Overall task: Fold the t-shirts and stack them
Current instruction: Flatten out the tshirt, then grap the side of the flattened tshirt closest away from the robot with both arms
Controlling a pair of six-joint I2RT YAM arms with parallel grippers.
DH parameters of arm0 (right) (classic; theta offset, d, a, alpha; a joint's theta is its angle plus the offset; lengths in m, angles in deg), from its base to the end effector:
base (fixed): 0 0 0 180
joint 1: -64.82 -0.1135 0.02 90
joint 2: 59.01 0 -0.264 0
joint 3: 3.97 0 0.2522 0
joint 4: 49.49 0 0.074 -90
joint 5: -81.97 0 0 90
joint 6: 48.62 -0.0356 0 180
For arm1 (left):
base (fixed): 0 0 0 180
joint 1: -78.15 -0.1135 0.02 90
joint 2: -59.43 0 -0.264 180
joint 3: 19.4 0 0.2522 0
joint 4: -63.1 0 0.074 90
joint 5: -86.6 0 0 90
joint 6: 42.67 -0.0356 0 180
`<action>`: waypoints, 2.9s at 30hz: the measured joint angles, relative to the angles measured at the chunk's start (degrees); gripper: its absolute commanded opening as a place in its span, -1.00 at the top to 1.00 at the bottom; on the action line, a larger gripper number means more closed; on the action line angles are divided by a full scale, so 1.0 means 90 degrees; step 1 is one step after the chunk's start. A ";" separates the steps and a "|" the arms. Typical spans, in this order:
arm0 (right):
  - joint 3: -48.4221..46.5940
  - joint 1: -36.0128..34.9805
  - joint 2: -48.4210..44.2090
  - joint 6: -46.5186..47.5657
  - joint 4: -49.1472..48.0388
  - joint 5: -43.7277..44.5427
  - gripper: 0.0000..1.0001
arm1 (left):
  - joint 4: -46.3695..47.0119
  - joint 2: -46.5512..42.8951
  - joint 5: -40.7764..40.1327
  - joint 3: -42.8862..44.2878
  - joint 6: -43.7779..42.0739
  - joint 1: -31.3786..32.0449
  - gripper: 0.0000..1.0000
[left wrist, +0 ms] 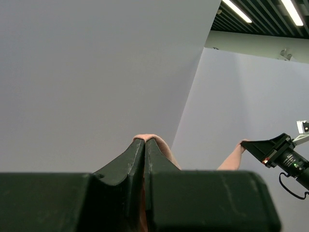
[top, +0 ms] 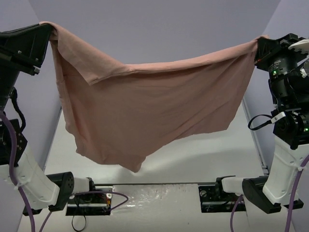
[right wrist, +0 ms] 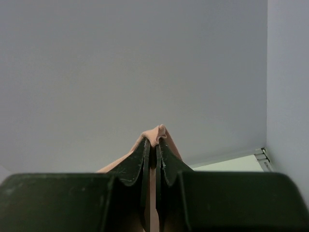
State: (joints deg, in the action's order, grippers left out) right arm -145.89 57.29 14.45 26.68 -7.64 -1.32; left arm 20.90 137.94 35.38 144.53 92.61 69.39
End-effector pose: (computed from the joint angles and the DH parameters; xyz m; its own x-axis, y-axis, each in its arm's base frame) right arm 0.1346 0.0136 0.6501 0.4228 0.3101 -0.8515 -0.1384 0.9507 0.2775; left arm 0.0644 -0.0126 0.6933 0.2401 -0.5235 -0.8175 0.7148 0.6651 -0.2160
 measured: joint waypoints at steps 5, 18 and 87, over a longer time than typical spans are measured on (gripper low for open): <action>-0.0038 0.0000 0.0437 0.0003 -0.0004 0.0012 1.00 | 0.0207 0.0562 0.0055 -0.0083 0.0171 0.0000 1.00; -0.1658 -0.0001 0.3251 0.0007 0.0081 -0.0307 1.00 | 0.1401 0.3496 0.0528 0.0343 0.1861 -0.0277 1.00; 0.7980 -0.0155 0.1700 -0.2337 -0.0965 0.0755 0.07 | -0.0755 0.1517 -0.2721 -0.8613 -0.1037 0.1489 -0.16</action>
State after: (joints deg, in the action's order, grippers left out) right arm -74.07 55.90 29.75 5.65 -16.32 5.47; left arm 14.11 151.60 10.90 67.01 83.28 82.80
